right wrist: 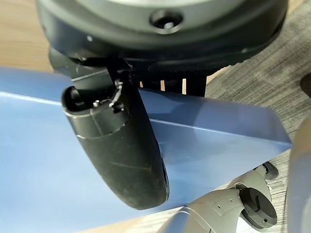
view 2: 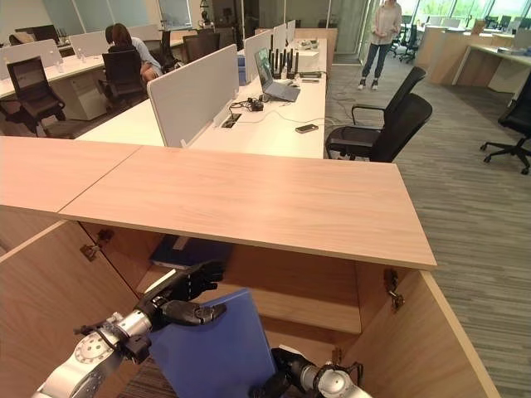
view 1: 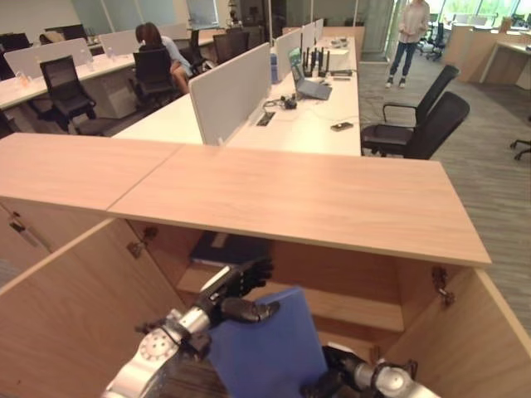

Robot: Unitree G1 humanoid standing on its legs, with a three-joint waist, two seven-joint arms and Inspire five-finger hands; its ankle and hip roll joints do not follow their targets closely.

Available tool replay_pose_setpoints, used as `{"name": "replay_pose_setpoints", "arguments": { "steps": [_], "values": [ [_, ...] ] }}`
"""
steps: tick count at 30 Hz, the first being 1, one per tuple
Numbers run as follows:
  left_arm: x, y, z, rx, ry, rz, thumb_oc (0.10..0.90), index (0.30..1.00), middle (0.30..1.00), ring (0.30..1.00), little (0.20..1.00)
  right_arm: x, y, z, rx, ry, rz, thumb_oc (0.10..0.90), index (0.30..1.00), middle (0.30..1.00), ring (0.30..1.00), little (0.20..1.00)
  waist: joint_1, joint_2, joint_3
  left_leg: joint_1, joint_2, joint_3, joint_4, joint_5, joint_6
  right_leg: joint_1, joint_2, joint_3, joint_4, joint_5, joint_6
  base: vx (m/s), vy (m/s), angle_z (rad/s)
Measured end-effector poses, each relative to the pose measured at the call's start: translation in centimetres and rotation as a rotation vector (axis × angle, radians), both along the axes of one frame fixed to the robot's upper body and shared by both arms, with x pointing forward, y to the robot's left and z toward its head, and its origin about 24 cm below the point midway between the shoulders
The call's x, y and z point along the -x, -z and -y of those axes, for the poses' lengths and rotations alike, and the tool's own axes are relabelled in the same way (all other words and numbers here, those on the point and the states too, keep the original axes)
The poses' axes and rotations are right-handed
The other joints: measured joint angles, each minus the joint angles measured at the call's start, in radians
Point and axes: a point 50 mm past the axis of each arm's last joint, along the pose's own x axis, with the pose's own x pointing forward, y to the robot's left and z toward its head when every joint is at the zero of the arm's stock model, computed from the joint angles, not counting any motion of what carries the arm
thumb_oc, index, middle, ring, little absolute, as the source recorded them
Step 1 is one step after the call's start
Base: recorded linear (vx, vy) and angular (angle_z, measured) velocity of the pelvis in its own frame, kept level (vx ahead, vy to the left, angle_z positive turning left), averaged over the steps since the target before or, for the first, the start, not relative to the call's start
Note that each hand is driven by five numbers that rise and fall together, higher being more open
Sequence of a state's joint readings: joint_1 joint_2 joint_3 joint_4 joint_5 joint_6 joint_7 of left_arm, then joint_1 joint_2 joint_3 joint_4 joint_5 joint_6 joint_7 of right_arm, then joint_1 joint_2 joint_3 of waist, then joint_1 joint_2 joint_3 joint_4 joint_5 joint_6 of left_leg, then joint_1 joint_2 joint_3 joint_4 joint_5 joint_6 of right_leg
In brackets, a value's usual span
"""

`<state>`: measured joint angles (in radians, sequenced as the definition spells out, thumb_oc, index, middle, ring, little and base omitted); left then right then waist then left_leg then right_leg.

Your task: Put the empty folder in the office cabinet

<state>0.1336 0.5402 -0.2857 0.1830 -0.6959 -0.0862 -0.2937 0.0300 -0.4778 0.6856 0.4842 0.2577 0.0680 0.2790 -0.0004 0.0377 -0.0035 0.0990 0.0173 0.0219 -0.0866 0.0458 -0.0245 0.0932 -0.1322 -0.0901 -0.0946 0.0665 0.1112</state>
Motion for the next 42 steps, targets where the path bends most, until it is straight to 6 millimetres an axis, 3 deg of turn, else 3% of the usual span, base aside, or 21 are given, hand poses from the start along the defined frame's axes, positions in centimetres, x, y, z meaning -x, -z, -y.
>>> {"name": "replay_pose_setpoints", "arguments": {
  "steps": [7, 10, 15, 22, 25, 30, 33, 36, 39, 40, 41, 42],
  "values": [
    [4.3, 7.9, -1.4, 0.145, -0.354, -0.353, 0.800, 0.900, 0.900, 0.900, 0.900, -0.1, 0.6, 2.3, 0.066, 0.086, -0.016, 0.400, 0.300, 0.300, 0.300, 0.300, 0.001, 0.005, -0.005, -0.028, 0.011, -0.014, 0.000, 0.009, 0.003, -0.022, 0.010, -0.004, 0.000, -0.001, -0.006, 0.02, -0.048, 0.05],
    [5.3, 10.1, -1.3, 0.189, -0.479, -0.445, 0.800, 0.900, 0.900, 0.900, 0.900, -0.4, 0.6, 2.3, 0.083, 0.086, -0.004, 0.400, 0.300, 0.300, 0.300, 0.300, 0.003, 0.004, -0.004, -0.031, 0.017, -0.026, 0.000, 0.010, 0.000, -0.019, 0.020, -0.017, 0.000, -0.004, -0.008, 0.03, -0.100, 0.12],
    [7.5, 12.9, -2.0, 0.113, -0.633, -0.652, 0.800, 0.900, 0.900, 0.900, 0.900, -1.5, 0.8, 1.8, 0.116, 0.092, 0.013, 0.400, 0.300, 0.300, 0.300, 0.300, -0.002, 0.007, -0.005, -0.057, 0.036, -0.028, 0.001, 0.015, -0.012, -0.046, 0.036, -0.020, 0.000, -0.001, -0.019, 0.04, -0.116, -0.01],
    [10.3, 14.3, -2.6, 0.032, -0.781, -0.810, 0.800, 0.900, 0.900, 0.900, 0.900, -1.9, 1.1, 1.5, 0.135, 0.099, 0.013, 0.400, 0.300, 0.300, 0.300, 0.300, 0.005, 0.006, 0.000, -0.083, 0.075, -0.040, 0.005, 0.022, -0.030, -0.065, 0.081, -0.029, 0.001, -0.005, -0.045, 0.04, -0.137, 0.04],
    [10.5, 14.4, -2.5, 0.028, -0.819, -0.836, 0.800, 0.900, 0.900, 0.900, 0.900, -2.5, 0.9, 1.3, 0.144, 0.095, 0.032, 0.400, 0.300, 0.300, 0.300, 0.300, 0.009, 0.013, 0.023, -0.097, 0.098, -0.056, 0.010, 0.039, -0.059, -0.070, 0.105, -0.051, 0.003, -0.010, -0.073, 0.01, -0.099, 0.17],
    [9.7, 14.1, -2.9, 0.025, -0.837, -0.817, 0.800, 0.900, 0.900, 0.900, 0.900, -3.7, 0.6, 1.6, 0.144, 0.133, 0.050, 0.400, 0.300, 0.300, 0.300, 0.300, 0.025, -0.014, 0.091, -0.160, 0.092, -0.087, 0.154, 0.067, -0.120, -0.047, 0.093, -0.052, 0.001, -0.012, -0.104, 0.06, 0.008, 0.06],
    [9.3, 14.1, -2.6, 0.028, -0.829, -0.823, 0.800, 0.900, 0.900, 0.900, 0.900, -4.0, 0.3, 2.2, 0.156, 0.144, 0.062, 0.400, 0.300, 0.300, 0.300, 0.300, 0.030, -0.024, 0.112, -0.199, 0.095, -0.082, 0.142, 0.066, -0.114, -0.053, 0.070, -0.059, 0.001, -0.017, -0.132, 0.10, 0.172, 0.08],
    [9.0, 14.1, -2.4, 0.027, -0.824, -0.822, 0.800, 0.900, 0.900, 0.900, 0.900, -4.4, 0.1, 2.6, 0.159, 0.160, 0.072, 0.400, 0.300, 0.300, 0.300, 0.300, 0.032, -0.024, 0.124, -0.228, 0.111, -0.074, 0.139, 0.052, -0.110, -0.070, 0.041, -0.052, 0.002, -0.018, -0.129, 0.10, 0.168, -0.03],
    [8.8, 14.1, -2.3, 0.016, -0.811, -0.823, 0.800, 0.900, 0.900, 0.900, 0.900, -4.4, 0.0, 3.1, 0.166, 0.174, 0.076, 0.400, 0.300, 0.300, 0.300, 0.300, 0.034, 0.007, 0.138, -0.203, 0.157, -0.082, 0.018, 0.057, -0.125, -0.072, 0.032, -0.022, 0.001, -0.026, -0.114, 0.14, 0.237, -0.07],
    [9.5, 14.4, -1.9, 0.020, -0.812, -0.840, 0.800, 0.900, 0.900, 0.900, 0.900, -4.3, -0.1, 3.9, 0.185, 0.170, 0.073, 0.400, 0.300, 0.300, 0.300, 0.300, 0.032, 0.052, 0.135, -0.174, 0.175, -0.078, 0.012, 0.018, -0.101, -0.064, 0.035, 0.000, 0.001, -0.017, -0.060, 0.26, 0.389, -0.40],
    [9.7, 14.5, -1.7, 0.011, -0.809, -0.848, 0.800, 0.900, 0.900, 0.900, 0.900, -4.2, 0.0, 4.4, 0.200, 0.185, 0.068, 0.400, 0.300, 0.300, 0.300, 0.300, 0.032, 0.065, 0.147, -0.166, 0.175, -0.070, 0.020, 0.055, -0.121, -0.051, 0.016, 0.012, 0.000, -0.012, -0.022, 0.26, 0.389, -0.41],
    [9.9, 14.5, -2.0, -0.007, -0.814, -0.854, 0.800, 0.900, 0.900, 0.900, 0.900, -3.9, 0.2, 4.1, 0.192, 0.186, 0.058, 0.400, 0.300, 0.300, 0.300, 0.300, 0.033, 0.044, 0.150, -0.162, 0.141, -0.052, 0.034, 0.048, -0.109, -0.050, -0.019, 0.024, 0.001, -0.026, -0.021, 0.28, 0.461, -0.34]
  ]
}}
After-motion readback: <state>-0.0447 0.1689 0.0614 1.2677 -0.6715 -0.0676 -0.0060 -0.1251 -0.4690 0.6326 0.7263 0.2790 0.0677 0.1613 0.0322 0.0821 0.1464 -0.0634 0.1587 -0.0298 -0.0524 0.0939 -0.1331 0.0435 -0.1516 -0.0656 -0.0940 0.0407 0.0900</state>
